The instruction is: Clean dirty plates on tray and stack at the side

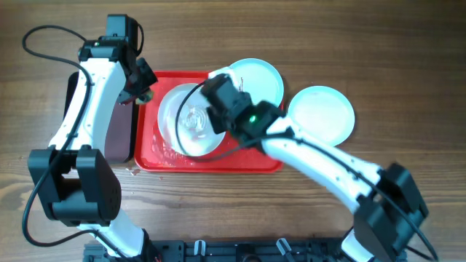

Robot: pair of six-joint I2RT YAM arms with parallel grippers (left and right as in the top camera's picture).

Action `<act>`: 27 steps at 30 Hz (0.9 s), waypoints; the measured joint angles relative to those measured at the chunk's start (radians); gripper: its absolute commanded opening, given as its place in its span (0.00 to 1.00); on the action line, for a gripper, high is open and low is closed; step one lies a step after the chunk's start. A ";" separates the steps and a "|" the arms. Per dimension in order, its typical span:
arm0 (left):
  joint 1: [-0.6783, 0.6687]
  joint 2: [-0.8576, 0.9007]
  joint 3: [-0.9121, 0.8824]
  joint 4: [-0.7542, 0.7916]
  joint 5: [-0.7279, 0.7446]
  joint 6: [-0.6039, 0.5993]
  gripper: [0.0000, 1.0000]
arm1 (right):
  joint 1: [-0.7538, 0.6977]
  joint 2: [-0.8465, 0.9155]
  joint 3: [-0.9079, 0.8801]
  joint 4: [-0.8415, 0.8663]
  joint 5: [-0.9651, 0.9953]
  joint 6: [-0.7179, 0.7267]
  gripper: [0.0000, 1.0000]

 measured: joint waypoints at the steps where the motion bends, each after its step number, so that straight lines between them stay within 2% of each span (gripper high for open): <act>1: 0.000 0.000 -0.010 0.006 0.000 0.000 0.04 | 0.024 -0.003 0.001 0.000 0.052 -0.013 0.04; 6: 0.000 0.000 -0.061 0.026 0.000 0.000 0.04 | 0.161 -0.003 0.002 0.010 0.357 -0.090 0.04; 14: 0.000 0.000 -0.078 0.036 0.000 0.000 0.04 | 0.250 -0.003 0.002 0.042 0.692 -0.164 0.04; 21: 0.000 0.000 -0.078 0.036 0.000 0.000 0.04 | 0.260 -0.003 0.002 0.051 0.804 -0.169 0.04; 24: 0.000 0.000 -0.078 0.036 0.004 0.000 0.04 | 0.260 -0.003 0.000 0.121 0.838 -0.188 0.04; 27: 0.000 0.000 -0.078 0.040 0.012 0.000 0.04 | 0.260 -0.003 -0.002 0.239 0.889 -0.293 0.04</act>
